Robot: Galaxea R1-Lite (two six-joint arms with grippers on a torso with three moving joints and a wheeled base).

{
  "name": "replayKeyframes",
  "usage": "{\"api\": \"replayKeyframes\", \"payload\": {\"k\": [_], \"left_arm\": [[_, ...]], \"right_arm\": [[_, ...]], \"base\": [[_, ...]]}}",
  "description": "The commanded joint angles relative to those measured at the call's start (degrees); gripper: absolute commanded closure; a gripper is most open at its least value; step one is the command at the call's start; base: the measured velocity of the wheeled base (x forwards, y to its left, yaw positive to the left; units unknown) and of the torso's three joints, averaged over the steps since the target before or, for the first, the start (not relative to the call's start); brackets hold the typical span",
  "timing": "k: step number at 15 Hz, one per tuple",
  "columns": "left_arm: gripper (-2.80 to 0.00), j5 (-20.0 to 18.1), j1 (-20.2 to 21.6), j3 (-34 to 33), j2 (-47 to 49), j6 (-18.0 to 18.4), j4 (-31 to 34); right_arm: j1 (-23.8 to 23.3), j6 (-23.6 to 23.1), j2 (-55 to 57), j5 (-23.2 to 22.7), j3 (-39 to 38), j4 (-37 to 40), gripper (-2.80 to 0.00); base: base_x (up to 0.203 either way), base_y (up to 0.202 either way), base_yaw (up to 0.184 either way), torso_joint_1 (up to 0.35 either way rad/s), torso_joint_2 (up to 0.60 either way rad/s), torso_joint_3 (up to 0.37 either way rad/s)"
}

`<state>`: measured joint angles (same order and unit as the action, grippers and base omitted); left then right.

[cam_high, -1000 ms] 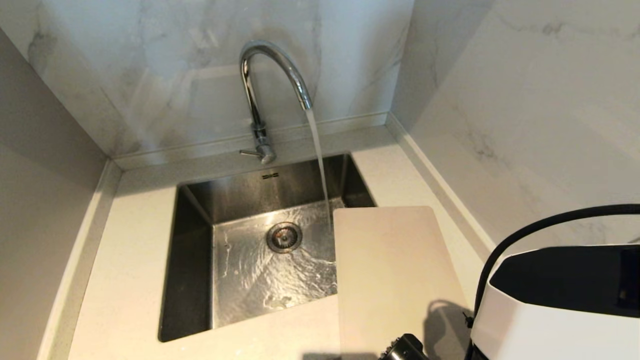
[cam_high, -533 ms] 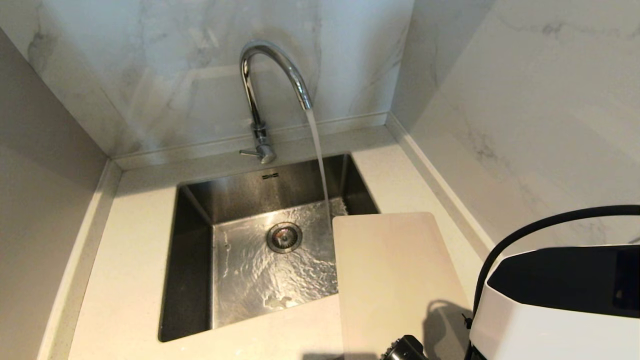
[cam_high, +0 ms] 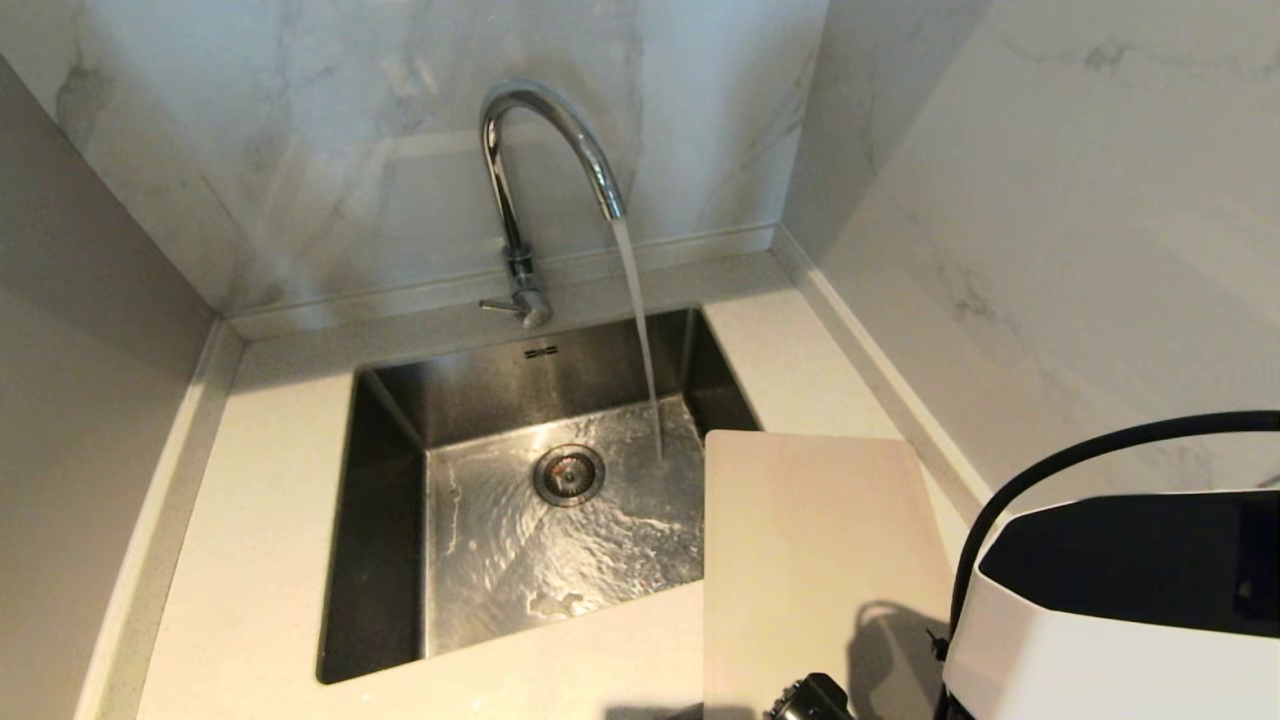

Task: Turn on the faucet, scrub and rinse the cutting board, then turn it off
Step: Pick up the cutting board

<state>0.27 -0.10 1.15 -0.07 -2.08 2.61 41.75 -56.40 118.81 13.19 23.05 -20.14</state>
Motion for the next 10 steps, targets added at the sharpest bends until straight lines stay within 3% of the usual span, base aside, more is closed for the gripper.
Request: {"api": "replayKeyframes", "payload": {"k": [1,4,10], "left_arm": [[0.00,0.00,0.01,0.00,-0.01,-0.02,0.03],[0.00,0.00,0.01,0.00,-0.01,-0.02,0.03],[0.00,0.00,0.01,-0.01,-0.01,-0.02,0.03]], "right_arm": [[0.12,-0.16,-2.94,-0.19,-0.78,0.88,0.00],[0.98,-0.88,-10.51,-0.17,-0.33,6.56,0.00],[1.46,-4.40,-25.32,1.00,4.14,26.23,0.00]], "base": [[0.000,0.000,0.000,0.000,0.00,0.000],[0.000,0.000,0.000,0.000,0.00,0.000],[0.000,0.000,0.000,0.000,0.00,0.000]]}}
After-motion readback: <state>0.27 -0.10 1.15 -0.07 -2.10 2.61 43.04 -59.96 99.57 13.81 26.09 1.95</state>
